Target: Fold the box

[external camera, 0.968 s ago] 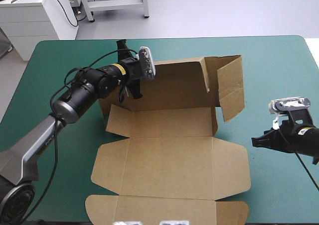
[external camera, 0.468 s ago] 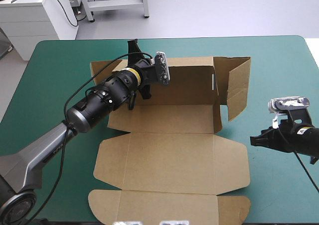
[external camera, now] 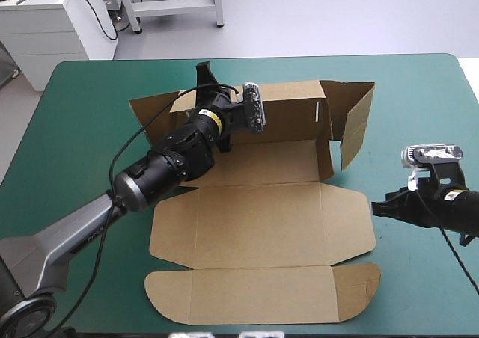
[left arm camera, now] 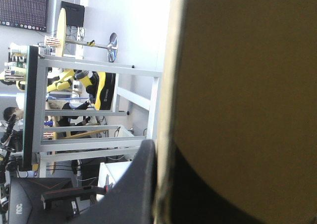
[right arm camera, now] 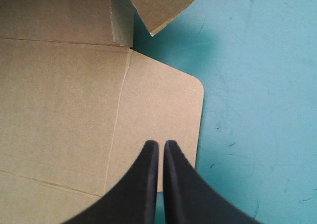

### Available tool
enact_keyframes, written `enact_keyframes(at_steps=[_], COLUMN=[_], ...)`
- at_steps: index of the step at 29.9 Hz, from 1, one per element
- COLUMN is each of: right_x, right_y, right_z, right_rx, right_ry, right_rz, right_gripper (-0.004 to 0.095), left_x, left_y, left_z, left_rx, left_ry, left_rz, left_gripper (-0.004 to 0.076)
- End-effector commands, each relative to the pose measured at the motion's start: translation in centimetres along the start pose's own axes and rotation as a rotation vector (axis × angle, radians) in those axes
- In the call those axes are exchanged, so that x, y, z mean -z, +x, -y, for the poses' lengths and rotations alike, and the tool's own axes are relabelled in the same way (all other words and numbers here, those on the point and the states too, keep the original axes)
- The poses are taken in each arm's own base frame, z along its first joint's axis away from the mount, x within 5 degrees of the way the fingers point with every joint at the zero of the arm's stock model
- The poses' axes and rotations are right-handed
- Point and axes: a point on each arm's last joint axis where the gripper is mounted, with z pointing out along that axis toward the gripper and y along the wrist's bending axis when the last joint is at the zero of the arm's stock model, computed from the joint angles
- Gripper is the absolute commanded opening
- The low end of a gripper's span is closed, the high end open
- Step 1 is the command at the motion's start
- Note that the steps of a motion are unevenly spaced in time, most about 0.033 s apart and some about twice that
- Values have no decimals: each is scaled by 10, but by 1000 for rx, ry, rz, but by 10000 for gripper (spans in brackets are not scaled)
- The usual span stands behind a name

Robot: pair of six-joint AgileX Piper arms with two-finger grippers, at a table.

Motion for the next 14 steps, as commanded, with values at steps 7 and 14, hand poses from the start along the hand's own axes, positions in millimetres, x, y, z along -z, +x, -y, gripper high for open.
enact_keyframes(at_steps=[7, 14], right_x=[8, 8], right_y=[-7, -8], right_z=[-3, -3], right_rx=[-9, -13], right_ry=[-11, -10], right_rz=[74, 76], right_gripper=[20, 20], left_x=[11, 9], left_y=[-26, -34], left_z=[-4, 6], left_rx=[-25, -89], left_ry=[-142, -165], left_rz=[14, 44], left_gripper=[-8, -8])
